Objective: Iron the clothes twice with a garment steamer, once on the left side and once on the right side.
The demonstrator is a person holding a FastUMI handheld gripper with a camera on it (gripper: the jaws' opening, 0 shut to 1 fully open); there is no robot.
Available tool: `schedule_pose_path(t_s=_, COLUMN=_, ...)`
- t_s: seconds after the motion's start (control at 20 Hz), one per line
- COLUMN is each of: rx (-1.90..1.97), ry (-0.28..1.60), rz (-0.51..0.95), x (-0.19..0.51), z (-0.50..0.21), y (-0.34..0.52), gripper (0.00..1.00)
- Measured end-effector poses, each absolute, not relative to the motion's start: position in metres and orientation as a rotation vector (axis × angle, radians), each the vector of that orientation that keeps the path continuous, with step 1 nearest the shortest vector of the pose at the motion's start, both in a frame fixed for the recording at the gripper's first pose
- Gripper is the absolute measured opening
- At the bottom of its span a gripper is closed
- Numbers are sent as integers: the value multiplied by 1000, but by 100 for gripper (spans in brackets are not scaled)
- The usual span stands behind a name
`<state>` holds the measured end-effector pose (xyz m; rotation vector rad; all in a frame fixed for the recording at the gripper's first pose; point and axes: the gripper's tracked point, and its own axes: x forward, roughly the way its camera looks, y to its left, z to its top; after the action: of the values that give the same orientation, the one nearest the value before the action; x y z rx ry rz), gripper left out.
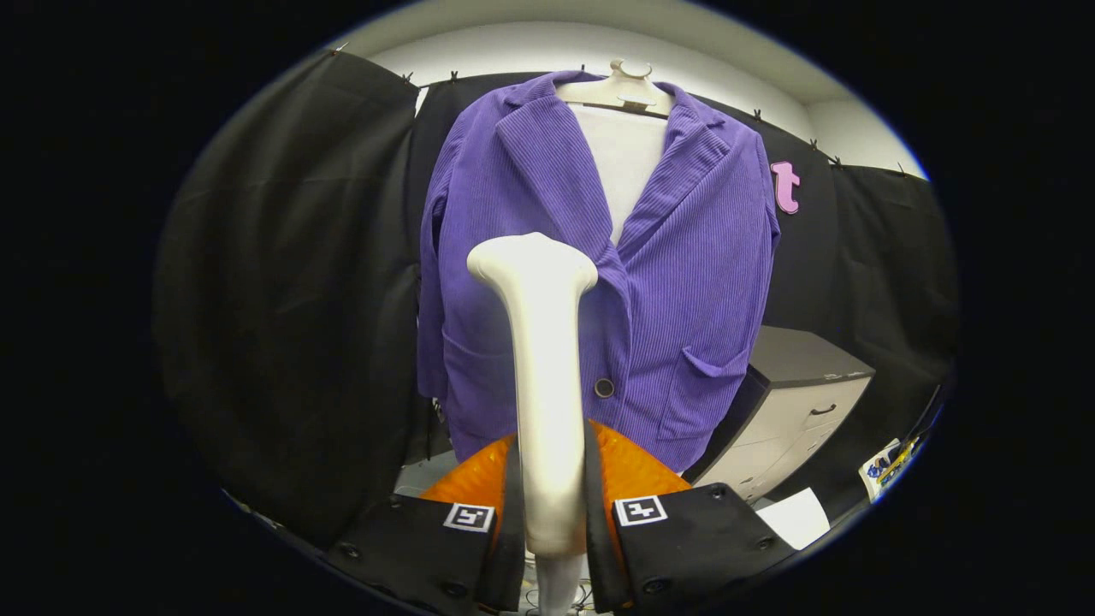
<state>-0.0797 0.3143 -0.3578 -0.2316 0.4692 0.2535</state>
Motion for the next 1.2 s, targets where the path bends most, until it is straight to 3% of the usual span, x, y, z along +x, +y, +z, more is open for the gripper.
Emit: schedule_pose_path(t_s=1.2, rx=-296, ry=707, rz=279, x=-124, z=-482, y=290, gripper=38)
